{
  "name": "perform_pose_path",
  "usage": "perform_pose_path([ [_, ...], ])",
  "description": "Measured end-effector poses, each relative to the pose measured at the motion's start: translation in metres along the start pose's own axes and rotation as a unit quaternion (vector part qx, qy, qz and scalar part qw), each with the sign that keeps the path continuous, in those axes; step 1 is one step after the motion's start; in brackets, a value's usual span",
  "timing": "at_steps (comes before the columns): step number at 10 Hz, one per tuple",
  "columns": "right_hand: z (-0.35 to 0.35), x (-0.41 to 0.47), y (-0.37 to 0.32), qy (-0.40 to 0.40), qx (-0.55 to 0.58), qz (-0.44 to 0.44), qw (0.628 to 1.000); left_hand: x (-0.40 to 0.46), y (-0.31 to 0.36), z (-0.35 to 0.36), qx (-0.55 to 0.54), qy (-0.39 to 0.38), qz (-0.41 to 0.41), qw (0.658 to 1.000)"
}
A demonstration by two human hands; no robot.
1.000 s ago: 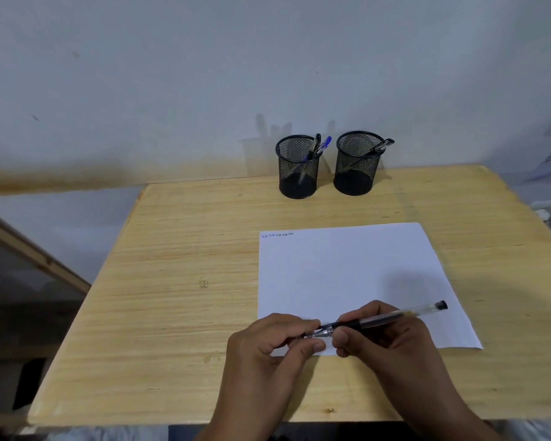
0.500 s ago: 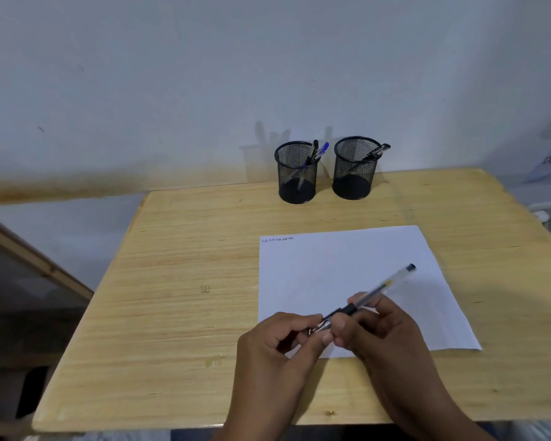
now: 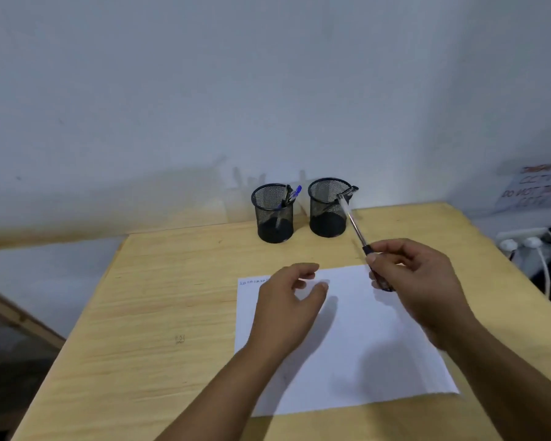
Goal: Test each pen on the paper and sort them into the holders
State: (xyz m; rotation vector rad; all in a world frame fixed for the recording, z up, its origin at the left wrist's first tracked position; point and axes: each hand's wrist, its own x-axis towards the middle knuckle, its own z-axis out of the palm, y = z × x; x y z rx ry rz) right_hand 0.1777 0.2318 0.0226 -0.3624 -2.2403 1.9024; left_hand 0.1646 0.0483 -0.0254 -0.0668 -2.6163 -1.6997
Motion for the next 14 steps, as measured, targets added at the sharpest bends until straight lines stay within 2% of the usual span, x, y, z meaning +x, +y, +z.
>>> perform_pose_path([
  [2,-0.030,0.073,-0.023,0.000,-0.206,-0.093,0.974,0.088,0.016,0.031,0.001,0.024,-0.028,0.999],
  [4,-0.018,0.127,-0.047,-0.026,-0.364,-0.165,0.916,0.139,0.019,0.064,0.036,0.057,-0.055,0.996],
  [7,0.021,0.168,-0.040,-0.053,-0.465,-0.225,0.855,0.160,0.013,0.080,0.033,0.089,-0.060,0.994],
  [9,0.034,0.173,-0.040,-0.068,-0.553,-0.238,0.796,0.159,0.011,0.079,0.040,0.089,-0.050,0.994],
  [11,0.035,0.168,-0.034,-0.058,-0.561,-0.265,0.782,0.159,0.013,0.075,0.053,0.080,-0.052,0.994],
  [12,0.031,0.159,-0.025,-0.002,-0.557,-0.318,0.767,0.151,0.016,0.070,0.069,0.070,-0.062,0.993],
  [13,0.026,0.135,-0.024,0.060,-0.494,-0.366,0.786,0.131,0.024,0.054,0.076,0.075,-0.045,0.993],
  [14,0.019,0.092,0.005,0.053,-0.417,-0.364,0.831,0.091,0.019,0.039,0.071,0.085,-0.013,0.994],
])
